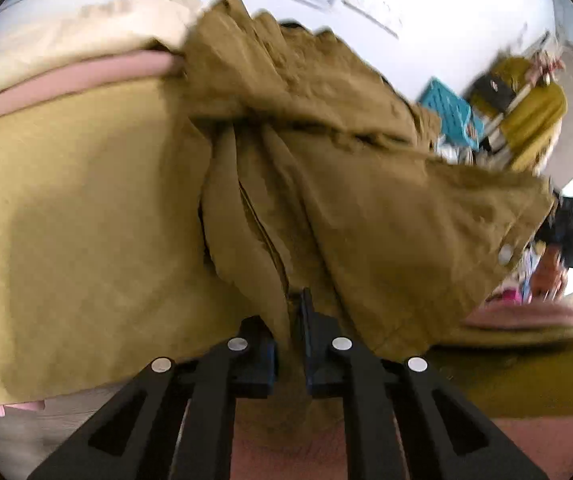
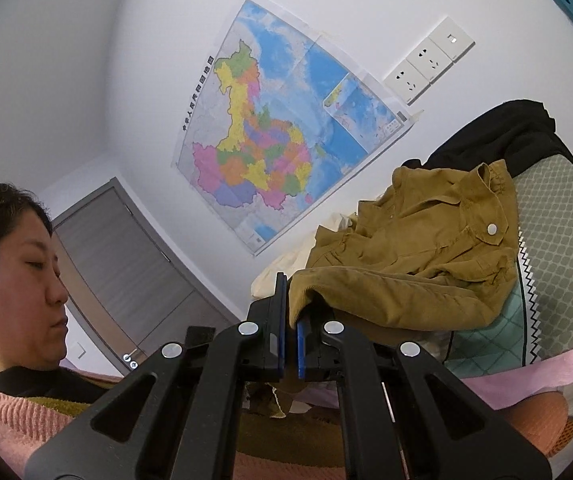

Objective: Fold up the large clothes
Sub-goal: 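Lift the olive-brown jacket high with both grippers and shake it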

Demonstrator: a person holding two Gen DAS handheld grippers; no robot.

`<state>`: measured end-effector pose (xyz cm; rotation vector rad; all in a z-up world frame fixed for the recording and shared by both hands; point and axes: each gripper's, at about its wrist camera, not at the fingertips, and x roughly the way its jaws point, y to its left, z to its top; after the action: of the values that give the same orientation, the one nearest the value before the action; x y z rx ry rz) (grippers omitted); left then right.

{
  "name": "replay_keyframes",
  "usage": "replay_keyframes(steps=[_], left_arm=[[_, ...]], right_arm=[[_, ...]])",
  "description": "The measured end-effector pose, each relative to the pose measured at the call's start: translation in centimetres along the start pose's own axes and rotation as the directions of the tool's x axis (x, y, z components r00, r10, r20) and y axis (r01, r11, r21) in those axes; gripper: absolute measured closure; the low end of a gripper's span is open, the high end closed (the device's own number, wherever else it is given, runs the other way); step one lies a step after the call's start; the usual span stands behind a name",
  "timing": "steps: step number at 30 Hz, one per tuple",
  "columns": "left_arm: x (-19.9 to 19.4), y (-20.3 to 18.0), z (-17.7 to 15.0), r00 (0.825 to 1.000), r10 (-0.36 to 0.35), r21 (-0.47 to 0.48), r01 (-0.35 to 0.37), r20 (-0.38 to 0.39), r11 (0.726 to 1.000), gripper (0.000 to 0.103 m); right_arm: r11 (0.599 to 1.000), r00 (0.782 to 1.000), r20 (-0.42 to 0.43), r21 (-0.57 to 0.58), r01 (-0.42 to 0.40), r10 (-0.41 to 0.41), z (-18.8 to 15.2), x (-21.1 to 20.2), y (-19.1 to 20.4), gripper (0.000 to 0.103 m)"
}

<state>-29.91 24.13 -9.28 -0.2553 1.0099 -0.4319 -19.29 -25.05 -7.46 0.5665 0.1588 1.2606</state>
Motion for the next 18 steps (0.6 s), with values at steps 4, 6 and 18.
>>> replay_keyframes(steps=[4,6,18], left_arm=[[-4.1,0.0,2.2,0.991,0.022,-0.038,-0.018,0.129,0.999,0.097],[-5.7,0.0,3.2,0.986,0.032,-0.052,-0.024,0.166,0.998,0.1],[-6.6,0.2,10.5,0.975,0.059,-0.085,-0.041,0.216,0.996,0.1]], right_arm=[[1.0,1.0,0.006,-0.009,0.016,-0.016,0.9,0.1,0.3,0.099],[1.0,1.0,0.016,-0.019,0.023,-0.022,1.6,0.1,0.3,0.099],[0.999,0.999,0.046,0.027,0.027,-0.028,8.4,4.2,-2.5,0.099]])
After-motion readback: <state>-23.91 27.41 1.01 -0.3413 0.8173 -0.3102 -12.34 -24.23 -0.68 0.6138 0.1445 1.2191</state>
